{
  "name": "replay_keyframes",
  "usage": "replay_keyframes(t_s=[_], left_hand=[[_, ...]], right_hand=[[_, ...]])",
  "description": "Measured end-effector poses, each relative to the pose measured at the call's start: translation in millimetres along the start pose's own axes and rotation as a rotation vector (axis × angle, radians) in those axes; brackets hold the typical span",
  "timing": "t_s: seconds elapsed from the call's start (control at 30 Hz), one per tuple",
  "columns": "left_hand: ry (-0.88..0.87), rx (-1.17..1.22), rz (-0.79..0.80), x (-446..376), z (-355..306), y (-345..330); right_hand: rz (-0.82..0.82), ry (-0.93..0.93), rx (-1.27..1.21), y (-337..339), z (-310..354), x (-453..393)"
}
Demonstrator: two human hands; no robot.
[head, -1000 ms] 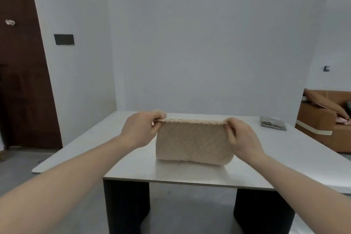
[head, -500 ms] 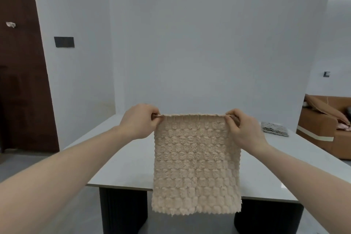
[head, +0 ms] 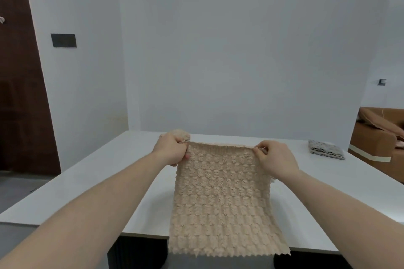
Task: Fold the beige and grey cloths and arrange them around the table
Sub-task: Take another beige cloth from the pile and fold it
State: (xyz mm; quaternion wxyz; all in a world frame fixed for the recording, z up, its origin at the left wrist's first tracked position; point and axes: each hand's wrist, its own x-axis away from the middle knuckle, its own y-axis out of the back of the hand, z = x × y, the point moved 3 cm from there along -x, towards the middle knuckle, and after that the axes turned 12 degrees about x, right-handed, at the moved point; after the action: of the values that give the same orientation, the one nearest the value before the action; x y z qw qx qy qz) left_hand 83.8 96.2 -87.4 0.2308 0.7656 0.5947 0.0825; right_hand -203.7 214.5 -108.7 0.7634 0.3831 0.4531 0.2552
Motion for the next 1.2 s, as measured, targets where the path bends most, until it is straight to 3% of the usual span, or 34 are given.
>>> replay_keyframes(t_s=[0.33, 0.87, 1.2], left_hand=[[0.106, 0.306, -0.039, -30.8, 18.9, -13.3], [0.068, 0.002, 0.064, 3.1, 72.1, -15.8], [0.017, -0.225, 0.142, 40.0, 98.1, -9.7]], right_hand=[[-0.071, 0.038, -0.085, -17.5, 2.6, -24.3], [0.064, 0.373, 0.065, -39.0, -25.2, 45.5], [0.226, 0.459, 0.149, -32.4, -27.8, 88.5]])
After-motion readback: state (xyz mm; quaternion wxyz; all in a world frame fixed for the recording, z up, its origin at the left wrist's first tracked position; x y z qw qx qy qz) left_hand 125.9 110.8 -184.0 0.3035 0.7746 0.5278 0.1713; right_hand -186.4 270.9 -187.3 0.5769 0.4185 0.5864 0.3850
